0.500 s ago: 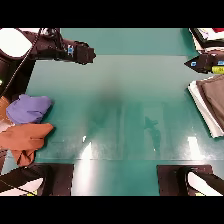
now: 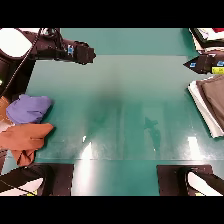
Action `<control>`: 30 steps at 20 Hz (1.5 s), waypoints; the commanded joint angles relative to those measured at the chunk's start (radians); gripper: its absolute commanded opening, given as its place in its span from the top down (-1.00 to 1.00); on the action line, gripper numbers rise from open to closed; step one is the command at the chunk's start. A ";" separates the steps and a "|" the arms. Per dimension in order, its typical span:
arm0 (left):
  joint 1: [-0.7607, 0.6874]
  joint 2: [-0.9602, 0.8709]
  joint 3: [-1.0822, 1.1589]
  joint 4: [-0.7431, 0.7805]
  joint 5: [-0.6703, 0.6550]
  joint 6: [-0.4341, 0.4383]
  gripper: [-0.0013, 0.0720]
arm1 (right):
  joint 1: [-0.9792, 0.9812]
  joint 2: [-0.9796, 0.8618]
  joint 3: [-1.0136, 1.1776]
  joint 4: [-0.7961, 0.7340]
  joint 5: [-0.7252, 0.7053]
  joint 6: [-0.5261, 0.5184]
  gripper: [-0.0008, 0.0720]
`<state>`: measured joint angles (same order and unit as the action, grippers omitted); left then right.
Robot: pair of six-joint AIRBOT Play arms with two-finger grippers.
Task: Fold the shirts.
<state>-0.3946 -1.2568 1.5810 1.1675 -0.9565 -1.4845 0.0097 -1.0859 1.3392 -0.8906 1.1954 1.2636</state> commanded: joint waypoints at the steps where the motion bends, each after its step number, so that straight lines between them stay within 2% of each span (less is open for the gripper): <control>1: 0.000 0.000 0.000 -0.002 0.028 -0.001 0.89 | 0.001 0.001 0.001 0.000 0.014 0.000 0.94; 5: 0.008 0.003 0.000 -0.022 0.057 0.000 0.89 | 0.001 0.001 0.001 0.000 0.043 0.000 0.94; 8: 0.108 0.053 0.007 0.023 -0.124 0.000 0.89 | 0.001 0.001 0.001 0.002 0.058 0.000 0.94; 11: 0.258 0.127 -0.032 0.201 -0.315 -0.008 0.89 | 0.002 0.001 0.001 0.001 0.090 0.000 0.94; 15: 0.411 0.175 -0.154 0.519 -0.473 -0.020 0.89 | 0.002 0.001 0.001 0.000 0.082 0.000 0.94; 16: 0.453 0.175 -0.185 0.547 -0.474 -0.038 0.73 | 0.002 0.001 0.001 0.001 0.076 0.000 0.94; 17: 0.497 0.175 -0.224 0.546 -0.459 -0.042 -0.29 | 0.002 0.000 0.001 0.001 0.070 0.000 0.94; 18: 0.533 0.175 -0.265 0.546 -0.424 -0.068 -1.00 | 0.002 0.000 0.001 0.001 0.061 0.000 0.94; 20: 0.588 0.175 -0.364 0.546 -0.347 -0.087 -0.80 | 0.002 0.000 0.001 0.001 0.046 0.000 0.94; 25: 0.629 0.174 -0.651 0.545 -0.135 -0.087 -0.80 | 0.002 0.000 0.001 0.000 0.027 0.000 0.94; 30: 0.629 0.175 -0.717 0.546 -0.091 -0.134 -0.80 | 0.002 0.000 0.001 0.000 -0.006 0.000 0.94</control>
<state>0.2279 -1.0828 0.9096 1.7081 -1.0931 -1.5875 0.0109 -1.0859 1.3392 -0.8902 1.2118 1.2636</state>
